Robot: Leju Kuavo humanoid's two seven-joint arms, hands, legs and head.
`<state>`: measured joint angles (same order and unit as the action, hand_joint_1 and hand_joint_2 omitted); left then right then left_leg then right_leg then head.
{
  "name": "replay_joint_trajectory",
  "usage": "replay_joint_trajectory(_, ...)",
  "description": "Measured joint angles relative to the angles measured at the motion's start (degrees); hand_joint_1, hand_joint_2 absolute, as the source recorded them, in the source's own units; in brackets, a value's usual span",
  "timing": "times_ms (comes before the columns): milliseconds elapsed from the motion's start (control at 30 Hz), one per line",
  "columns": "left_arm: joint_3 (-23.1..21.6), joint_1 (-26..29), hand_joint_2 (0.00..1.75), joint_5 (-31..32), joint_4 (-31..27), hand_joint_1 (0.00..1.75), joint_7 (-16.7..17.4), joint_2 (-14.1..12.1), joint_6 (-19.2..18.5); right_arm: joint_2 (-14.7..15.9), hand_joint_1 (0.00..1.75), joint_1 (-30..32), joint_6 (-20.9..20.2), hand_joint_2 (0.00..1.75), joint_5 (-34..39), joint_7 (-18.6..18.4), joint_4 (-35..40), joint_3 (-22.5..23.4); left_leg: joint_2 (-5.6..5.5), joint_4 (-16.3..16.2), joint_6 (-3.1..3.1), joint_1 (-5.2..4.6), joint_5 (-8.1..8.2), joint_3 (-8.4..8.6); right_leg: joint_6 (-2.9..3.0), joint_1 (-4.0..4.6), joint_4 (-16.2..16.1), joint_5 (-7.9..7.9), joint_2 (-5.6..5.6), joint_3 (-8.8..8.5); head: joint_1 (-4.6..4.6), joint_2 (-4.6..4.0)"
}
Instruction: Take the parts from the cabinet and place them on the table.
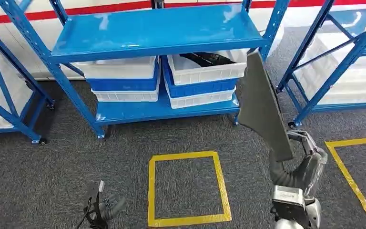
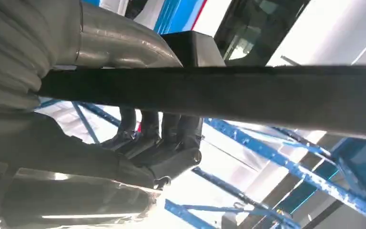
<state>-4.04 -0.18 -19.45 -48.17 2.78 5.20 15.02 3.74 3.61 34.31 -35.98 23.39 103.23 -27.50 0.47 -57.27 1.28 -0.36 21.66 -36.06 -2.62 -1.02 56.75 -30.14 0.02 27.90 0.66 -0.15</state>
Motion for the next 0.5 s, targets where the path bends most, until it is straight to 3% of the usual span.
replay_joint_trajectory(33, 0.0, 0.1, 1.75, 0.0, 0.0, 0.0, 0.0, -0.2, 0.0, 0.0, 1.75, 0.0, 0.1, 1.75, 0.1, 0.0, -0.2, 0.1, -0.06, -0.4, -0.22, 0.34, 0.3, -0.31, 0.83, -0.9, -0.2, 0.53, -0.1, 0.26, -0.09, 0.0)
replay_joint_trajectory(100, 0.0, 0.1, 1.75, -0.2, 0.0, 0.0, 0.1, -0.5, 0.0, 0.1, 1.75, -0.2, 0.6, 1.75, 0.6, 0.2, -0.6, 0.2, -0.38, -4.5, -0.94, 0.54, 6.29, -1.77, 2.33, -0.62, -0.2, 1.51, -0.27, 0.87, 0.2, 0.0)
replay_joint_trajectory(133, 0.0, 0.1, 1.75, -0.5, 0.0, 0.0, 0.1, -0.6, 0.0, 0.1, 1.75, -0.2, 0.9, 1.75, 0.7, 0.4, -0.8, 0.2, -0.37, -9.1, -1.25, 0.59, 9.84, -3.04, 2.53, -0.48, -0.1, 2.18, -0.27, 1.59, 0.22, 0.0)
replay_joint_trajectory(167, 0.1, 0.1, 1.75, -0.8, 0.0, 0.0, -0.1, -0.7, 0.0, 0.2, 1.75, -0.2, 1.1, 1.75, 0.9, 0.5, -1.1, 0.2, -0.36, -13.7, -1.47, 0.63, 12.1, -4.34, 2.56, -0.32, 0.0, 2.69, -0.27, 2.36, 0.22, 0.0)
replay_joint_trajectory(200, 0.1, 0.1, 1.75, -1.1, 0.0, 0.0, -0.3, -0.7, 0.0, 0.2, 1.75, -0.2, 1.3, 1.75, 1.1, 0.7, -1.4, 0.2, -0.37, -17.1, -1.52, 0.65, 12.91, -5.0, 2.56, -0.22, 0.1, 3.18, -0.27, 3.13, 0.2, 0.0)
replay_joint_trajectory(233, 0.1, 0.1, 1.75, -1.1, 0.0, 0.0, -0.3, -0.7, 0.0, 0.3, 1.75, -0.2, 1.3, 1.75, 1.2, 0.8, -1.6, 0.2, -0.37, -17.7, -1.4, 0.65, 12.3, -4.44, 2.47, -0.12, 0.3, 3.51, -0.25, 3.75, 0.24, 0.0)
replay_joint_trajectory(300, 0.1, 0.0, 1.75, -1.3, 0.0, 0.0, -0.4, -0.7, 0.0, 0.3, 1.75, -0.2, 1.3, 1.75, 1.2, 0.8, -1.8, 0.2, -0.38, -14.6, -1.07, 0.63, 10.07, -1.72, 2.34, -0.02, 0.5, 3.92, -0.24, 4.48, 0.22, 0.0)
replay_joint_trajectory(500, 0.1, 0.0, 1.75, -1.3, 0.0, 0.0, -0.4, -0.7, 0.0, 0.3, 1.75, -0.2, 1.3, 1.75, 1.2, 0.8, -1.9, 0.2, -0.38, -14.1, -1.03, 0.62, 9.83, -1.37, 2.36, -0.01, 0.5, 3.98, -0.24, 4.54, 0.22, 0.0)
